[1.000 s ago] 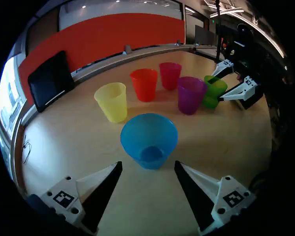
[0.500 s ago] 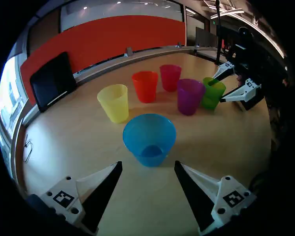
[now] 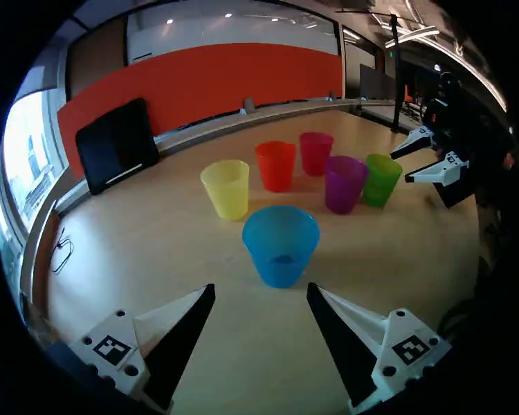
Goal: Pour water
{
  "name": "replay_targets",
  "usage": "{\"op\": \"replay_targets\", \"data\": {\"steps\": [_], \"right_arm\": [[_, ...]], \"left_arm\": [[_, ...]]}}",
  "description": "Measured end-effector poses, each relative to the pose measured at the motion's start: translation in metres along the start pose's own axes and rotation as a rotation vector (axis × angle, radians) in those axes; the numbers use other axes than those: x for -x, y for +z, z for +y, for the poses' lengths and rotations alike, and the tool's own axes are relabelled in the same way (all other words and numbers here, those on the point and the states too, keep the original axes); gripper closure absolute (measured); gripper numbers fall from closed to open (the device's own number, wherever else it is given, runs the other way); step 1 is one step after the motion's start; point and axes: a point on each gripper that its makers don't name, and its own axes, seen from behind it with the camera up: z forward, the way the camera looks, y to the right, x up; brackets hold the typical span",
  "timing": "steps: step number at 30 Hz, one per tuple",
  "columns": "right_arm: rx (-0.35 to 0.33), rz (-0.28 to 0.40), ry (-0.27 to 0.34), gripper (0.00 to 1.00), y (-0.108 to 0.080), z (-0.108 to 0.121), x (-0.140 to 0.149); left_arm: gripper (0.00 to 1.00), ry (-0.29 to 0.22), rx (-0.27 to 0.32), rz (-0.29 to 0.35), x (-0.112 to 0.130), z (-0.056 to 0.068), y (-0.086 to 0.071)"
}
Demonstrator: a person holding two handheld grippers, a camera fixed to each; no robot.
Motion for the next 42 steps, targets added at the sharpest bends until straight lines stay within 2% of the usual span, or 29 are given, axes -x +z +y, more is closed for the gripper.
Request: {"op": "replay_targets", "data": {"steps": [16, 22, 32, 42], "right_arm": [[0.127, 0.111, 0.064, 0.01, -0.035, 0.010, -0.018], [0.191, 0.167, 0.082, 0.01, -0.047, 0.020, -0.032], [0.334, 0.284, 0.112, 0.01, -0.064, 0.048, -0.062], [0.475, 0.403, 0.150, 0.01, -0.076, 0.076, -0.088]], "left_arm": [[0.01, -0.045, -0.110, 0.130, -0.014, -0.016, -0.033], [0.01, -0.062, -0.176, 0.214, -0.029, -0.030, -0.047], [0.02, -0.124, -0.268, 0.367, -0.057, -0.050, -0.070], [0.01, -0.137, -0.359, 0.503, -0.084, -0.059, -0.092]]}}
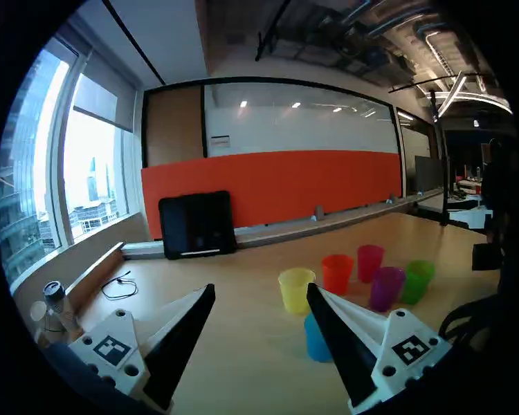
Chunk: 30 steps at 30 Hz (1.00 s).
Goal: Pour water
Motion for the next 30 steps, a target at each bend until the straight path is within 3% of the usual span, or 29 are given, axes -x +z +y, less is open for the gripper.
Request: {"op": "replay_targets", "data": {"steps": [8, 15, 24, 30], "right_arm": [[0.108, 0.073, 0.004, 0.01, 0.004, 0.013, -0.014], [0.209, 0.139, 0.020, 0.01, 0.000, 0.029, -0.027], [0.275, 0.175, 0.020, 0.01, -0.008, 0.037, -0.034], [0.297, 0.182, 0.027, 0.01, -0.012, 0.040, -0.034]], "left_arm": [[0.01, -0.031, -0.043, 0.063, -0.009, 0.001, 0.000], [0.01, -0.026, -0.103, 0.128, -0.024, -0.005, -0.001], [0.01, 0.006, -0.158, 0.178, -0.034, -0.010, -0.002], [0.01, -0.005, -0.170, 0.185, -0.033, -0.007, 0.000]]}}
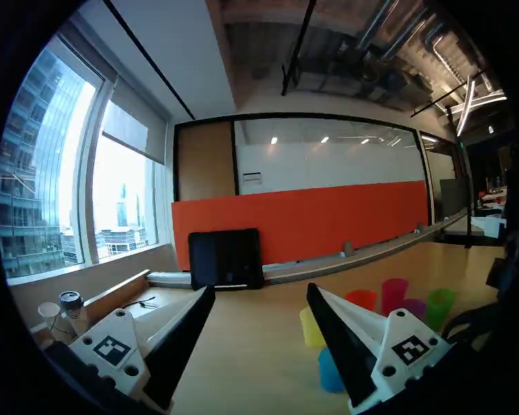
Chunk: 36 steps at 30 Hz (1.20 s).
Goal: Pour water
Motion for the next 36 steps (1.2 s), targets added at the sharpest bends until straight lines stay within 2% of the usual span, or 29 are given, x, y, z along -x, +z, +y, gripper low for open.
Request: {"op": "replay_targets", "data": {"steps": [18, 24, 36], "right_arm": [[0.024, -0.014, 0.025, 0.01, -0.009, 0.009, 0.000], [0.026, -0.015, 0.029, 0.01, -0.011, 0.009, -0.002], [0.023, -0.014, 0.049, 0.01, -0.014, 0.005, -0.009]], "left_arm": [[0.01, -0.014, -0.037, 0.012, 0.020, 0.002, 0.001], [0.01, -0.014, -0.051, 0.005, 0.032, -0.001, -0.001], [0.01, -0.036, -0.051, -0.007, 0.055, 0.005, -0.006]]}}
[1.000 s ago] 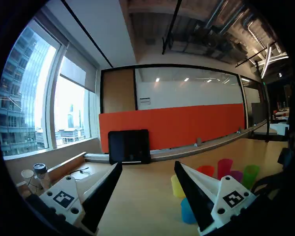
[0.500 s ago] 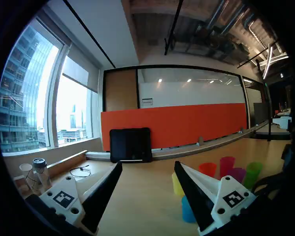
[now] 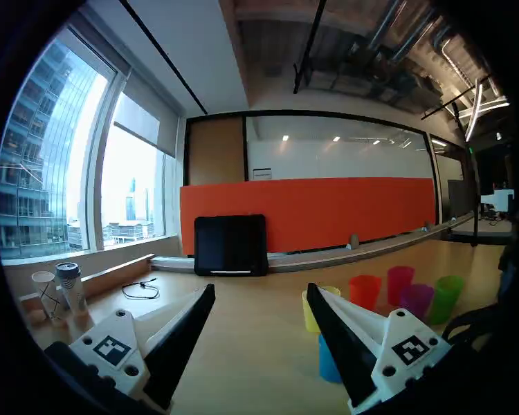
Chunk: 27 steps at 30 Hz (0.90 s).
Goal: Pour water
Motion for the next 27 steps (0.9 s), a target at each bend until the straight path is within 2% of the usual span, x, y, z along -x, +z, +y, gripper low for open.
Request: {"op": "replay_targets", "data": {"steps": [15, 27], "right_arm": [[-0.004, -0.002, -0.001, 0.01, -0.003, -0.002, -0.003], [-0.014, -0.001, 0.001, 0.01, -0.003, -0.008, -0.004]], "left_arm": [[0.01, -0.036, -0.008, -0.018, 0.021, -0.006, -0.002], [0.01, -0.049, 0.005, -0.029, 0.027, -0.003, 0.001]]}}
